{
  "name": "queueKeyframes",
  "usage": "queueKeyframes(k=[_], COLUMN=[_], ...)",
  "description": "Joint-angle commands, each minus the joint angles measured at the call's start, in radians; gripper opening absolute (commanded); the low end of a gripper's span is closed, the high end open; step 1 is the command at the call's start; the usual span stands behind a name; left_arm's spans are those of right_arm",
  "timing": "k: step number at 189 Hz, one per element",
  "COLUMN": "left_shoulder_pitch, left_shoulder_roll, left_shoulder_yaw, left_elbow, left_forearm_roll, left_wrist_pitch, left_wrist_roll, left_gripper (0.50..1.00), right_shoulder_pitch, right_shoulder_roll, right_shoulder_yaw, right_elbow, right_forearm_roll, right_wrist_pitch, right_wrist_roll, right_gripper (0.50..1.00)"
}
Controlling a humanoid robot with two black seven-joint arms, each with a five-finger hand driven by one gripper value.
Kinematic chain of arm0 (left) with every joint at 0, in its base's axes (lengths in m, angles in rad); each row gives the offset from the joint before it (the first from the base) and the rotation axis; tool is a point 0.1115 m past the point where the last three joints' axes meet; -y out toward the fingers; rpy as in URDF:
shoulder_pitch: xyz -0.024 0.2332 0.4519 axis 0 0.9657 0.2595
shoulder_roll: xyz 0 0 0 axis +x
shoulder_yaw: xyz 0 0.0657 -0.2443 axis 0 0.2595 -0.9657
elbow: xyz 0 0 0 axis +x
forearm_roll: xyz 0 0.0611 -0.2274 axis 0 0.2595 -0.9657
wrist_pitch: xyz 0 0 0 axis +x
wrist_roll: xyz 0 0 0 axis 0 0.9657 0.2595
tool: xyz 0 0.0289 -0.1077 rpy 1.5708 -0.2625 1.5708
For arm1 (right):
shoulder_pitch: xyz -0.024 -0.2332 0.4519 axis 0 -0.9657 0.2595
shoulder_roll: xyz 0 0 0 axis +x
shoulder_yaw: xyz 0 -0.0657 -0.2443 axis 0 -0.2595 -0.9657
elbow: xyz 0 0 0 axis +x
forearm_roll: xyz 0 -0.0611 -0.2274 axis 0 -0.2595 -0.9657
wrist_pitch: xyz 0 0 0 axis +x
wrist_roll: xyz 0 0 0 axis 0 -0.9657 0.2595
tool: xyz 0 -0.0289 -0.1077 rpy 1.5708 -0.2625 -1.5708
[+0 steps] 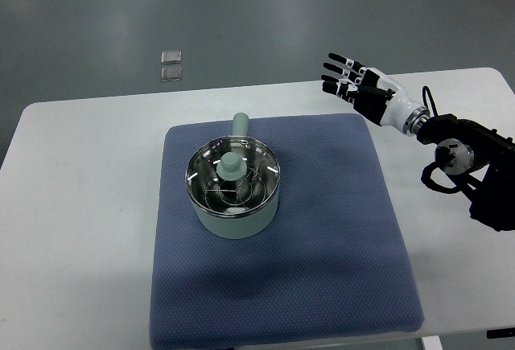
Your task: Open lid and place right of pot
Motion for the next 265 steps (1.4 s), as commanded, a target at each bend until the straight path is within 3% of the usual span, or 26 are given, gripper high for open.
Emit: queueKeyframes(k=[1,82,108,154,178,196,197,234,262,265], left_shoulder_pitch=[0.000,0.000,0.000,0.000,0.000,0.000,0.000,0.000,0.000,0.000], left_shoulder_roll=[0.000,0.000,0.000,0.000,0.000,0.000,0.000,0.000,0.000,0.000], left_shoulder_yaw=[-0.001,-0.001,0.002,0.000,0.000,0.000,0.000,0.000,0.000,0.000], left_elbow=[0.005,0.001,0.004,0.004,0.004,0.004,0.004,0.004,0.004,0.004], left_forearm_roll=[0.000,0.000,0.000,0.000,0.000,0.000,0.000,0.000,0.000,0.000], left_wrist_pitch=[0.009,0.008,0.008,0.008,0.008,0.008,0.008,0.008,0.008,0.008], left_wrist_roll=[-0.001,-0.002,-0.002,-0.002,-0.002,-0.002,-0.002,-0.002,-0.002,-0.002], left_gripper=[1.000,1.000,1.000,1.000,1.000,1.000,1.000,1.000,1.000,1.000], right_shoulder_pitch=[-0.002,0.010,0.043,0.098,0.161,0.181,0.205,0.222,0.231,0.250], right_shoulder_roll=[0.006,-0.010,-0.039,-0.085,-0.145,-0.152,-0.160,-0.234,-0.240,-0.238], right_shoulder_yaw=[0.001,-0.024,-0.022,-0.024,-0.025,-0.024,-0.025,-0.027,-0.034,-0.053], right_elbow=[0.001,0.007,0.024,0.071,0.178,0.198,0.233,0.464,0.539,0.570], right_forearm_roll=[-0.001,-0.022,-0.131,-0.363,-0.619,-0.693,-0.785,-1.096,-1.202,-1.239], right_wrist_pitch=[-0.001,0.005,0.008,0.042,0.070,0.071,0.071,0.074,0.105,0.138], right_wrist_roll=[0.000,0.020,0.023,0.089,0.118,0.123,0.137,0.151,0.151,0.152], right_gripper=[0.938,0.936,0.936,0.936,0.936,0.936,0.936,0.936,0.936,0.936])
